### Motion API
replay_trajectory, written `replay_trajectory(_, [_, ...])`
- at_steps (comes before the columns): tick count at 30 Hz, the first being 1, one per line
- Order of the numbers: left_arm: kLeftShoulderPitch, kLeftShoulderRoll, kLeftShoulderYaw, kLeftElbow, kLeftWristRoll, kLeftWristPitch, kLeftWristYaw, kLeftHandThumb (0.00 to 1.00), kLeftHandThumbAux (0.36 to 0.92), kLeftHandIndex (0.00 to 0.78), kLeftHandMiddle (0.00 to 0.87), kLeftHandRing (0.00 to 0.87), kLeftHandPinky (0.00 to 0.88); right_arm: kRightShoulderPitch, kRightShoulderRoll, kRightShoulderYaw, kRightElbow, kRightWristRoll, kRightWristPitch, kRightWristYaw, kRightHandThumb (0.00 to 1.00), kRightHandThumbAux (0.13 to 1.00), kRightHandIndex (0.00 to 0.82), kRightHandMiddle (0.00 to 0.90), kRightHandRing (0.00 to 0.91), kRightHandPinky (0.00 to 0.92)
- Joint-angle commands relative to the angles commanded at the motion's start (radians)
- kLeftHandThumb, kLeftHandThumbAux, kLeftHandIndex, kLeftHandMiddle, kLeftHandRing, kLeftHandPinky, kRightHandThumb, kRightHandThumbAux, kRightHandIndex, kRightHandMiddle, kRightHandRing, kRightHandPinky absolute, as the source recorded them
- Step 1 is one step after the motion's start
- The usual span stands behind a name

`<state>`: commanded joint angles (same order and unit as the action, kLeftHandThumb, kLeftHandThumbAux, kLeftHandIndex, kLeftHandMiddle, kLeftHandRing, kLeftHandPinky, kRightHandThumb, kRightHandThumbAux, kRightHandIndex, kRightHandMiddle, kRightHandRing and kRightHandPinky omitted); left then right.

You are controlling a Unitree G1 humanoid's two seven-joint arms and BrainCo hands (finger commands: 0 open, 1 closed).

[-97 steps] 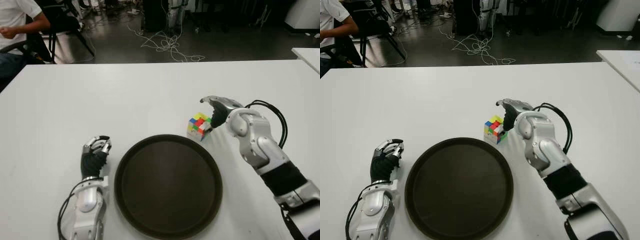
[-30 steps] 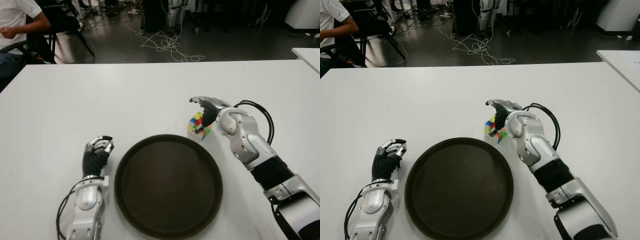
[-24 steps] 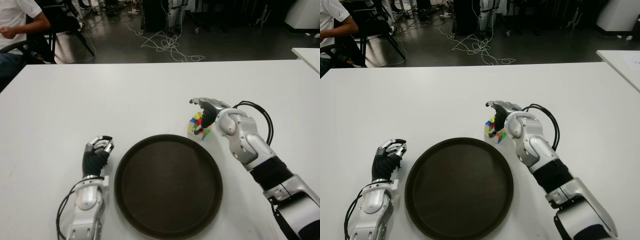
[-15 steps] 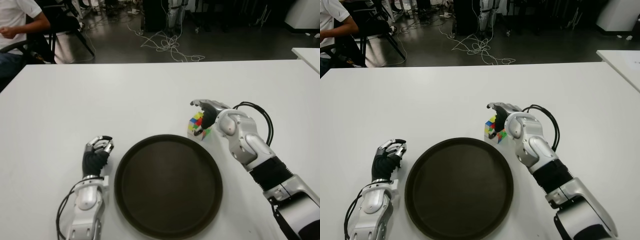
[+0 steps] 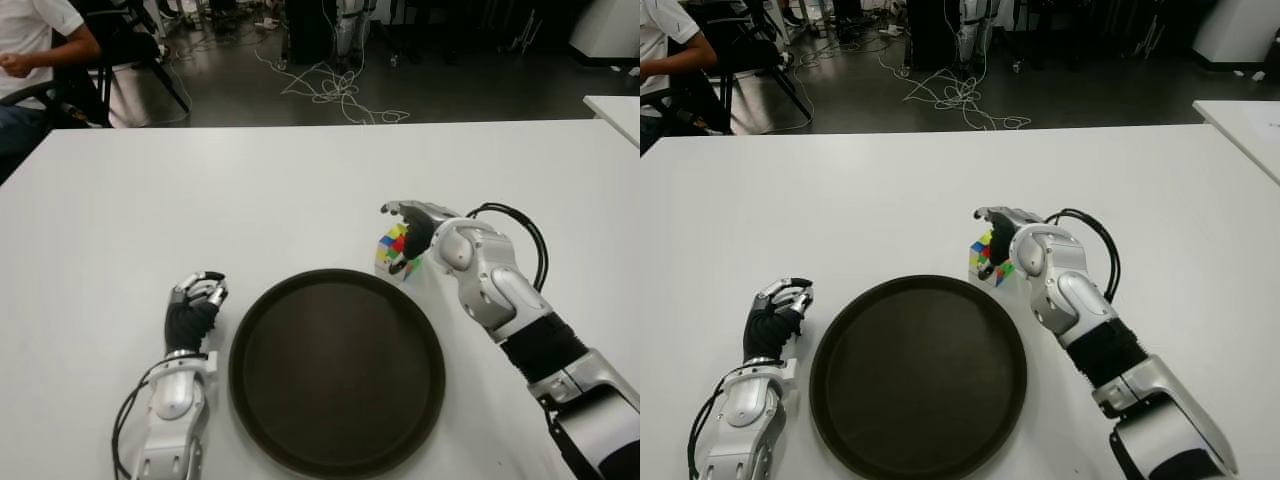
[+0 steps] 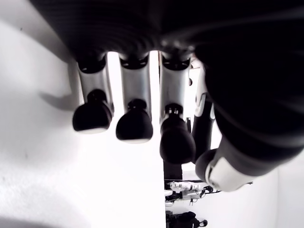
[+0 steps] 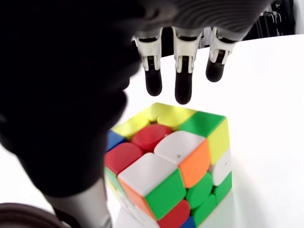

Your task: Pick up the Rubik's Cube and put it in the plate

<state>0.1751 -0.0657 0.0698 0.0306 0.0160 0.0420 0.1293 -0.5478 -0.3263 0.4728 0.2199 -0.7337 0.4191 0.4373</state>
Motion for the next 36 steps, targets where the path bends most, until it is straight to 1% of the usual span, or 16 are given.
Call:
replay_trajectory(2, [0.000,-0.001,0.000,-0.001,0.002,-0.001,0.002,0.710,0.704,0.444,0.816,0.825,0.817,0.004,-0.001,-0.002,-0.002,0.001,-0.003,-0.003,0.000,0.906,0.043,0.220,0.279,0.233])
replay_trajectory(5, [0.001,-0.002,-0.001,-0.004,0.004,0.004,0.005,0.710,0.705,0.444,0.813,0.823,0.814,0.006,0.000,-0.003,-0.005,0.002,0.002,0.001,0.000,0.909,0.039,0.240,0.303,0.237])
replay_trajectory(7, [0.001,-0.002,-0.001,-0.005,0.004,0.009,0.005,0.710,0.705,0.444,0.812,0.821,0.813,0.005,-0.002,-0.003,-0.005,0.003,0.005,0.010,0.000,0.909,0.036,0.223,0.281,0.212])
replay_trajectory(8, [0.001,-0.002,-0.001,-0.006,0.004,0.010,0.005,0.710,0.705,0.444,0.812,0.821,0.815,0.005,-0.002,-0.002,-0.005,0.004,0.005,0.014,0.000,0.910,0.037,0.204,0.252,0.191])
replay_trajectory(11, [0.000,0.000,0.000,-0.003,0.002,0.006,0.001,0.710,0.705,0.444,0.814,0.823,0.817,0.005,-0.006,-0.002,-0.005,0.006,-0.002,0.018,0.000,0.914,0.042,0.167,0.201,0.166])
replay_trajectory(13, [0.000,0.001,0.000,0.000,0.003,0.001,0.000,0.710,0.705,0.444,0.815,0.824,0.817,0.006,-0.008,-0.002,-0.004,0.006,-0.005,0.018,0.000,0.917,0.044,0.155,0.186,0.154])
replay_trajectory(15, [0.001,0.003,0.000,-0.001,0.003,-0.002,-0.001,0.710,0.705,0.444,0.814,0.825,0.817,0.007,-0.007,-0.001,-0.005,0.005,-0.003,0.020,0.000,0.917,0.046,0.153,0.190,0.174])
replay_trajectory(17, [0.002,0.003,0.000,-0.001,0.002,-0.005,-0.003,0.710,0.705,0.444,0.812,0.825,0.816,0.008,-0.005,-0.001,-0.006,0.003,0.001,0.018,0.000,0.915,0.047,0.147,0.185,0.162])
replay_trajectory(18, [0.002,0.002,0.001,-0.001,0.001,-0.007,-0.003,0.710,0.705,0.444,0.812,0.824,0.815,0.010,-0.003,-0.002,-0.005,0.003,0.003,0.015,0.000,0.915,0.047,0.142,0.172,0.138])
replay_trajectory(20, [0.003,0.002,0.001,-0.001,-0.001,-0.009,-0.004,0.710,0.705,0.444,0.811,0.823,0.812,0.012,-0.002,-0.003,-0.006,0.002,0.005,0.012,0.000,0.918,0.047,0.139,0.160,0.117])
replay_trajectory(25, [0.003,0.001,0.002,-0.005,-0.006,-0.001,-0.007,0.710,0.705,0.444,0.811,0.822,0.812,0.015,-0.002,-0.005,-0.011,0.002,0.008,0.011,0.000,0.919,0.047,0.129,0.141,0.104])
replay_trajectory(30, [0.002,-0.001,0.003,-0.009,-0.007,0.010,-0.006,0.710,0.705,0.444,0.810,0.822,0.812,0.017,0.003,-0.009,-0.006,0.005,0.012,0.007,0.000,0.902,0.049,0.158,0.171,0.120])
replay_trajectory(36, [0.004,-0.008,0.005,-0.021,-0.008,0.026,0.000,0.710,0.705,0.443,0.816,0.826,0.822,0.017,0.005,-0.011,0.001,0.008,0.014,0.006,0.000,0.904,0.043,0.182,0.210,0.201])
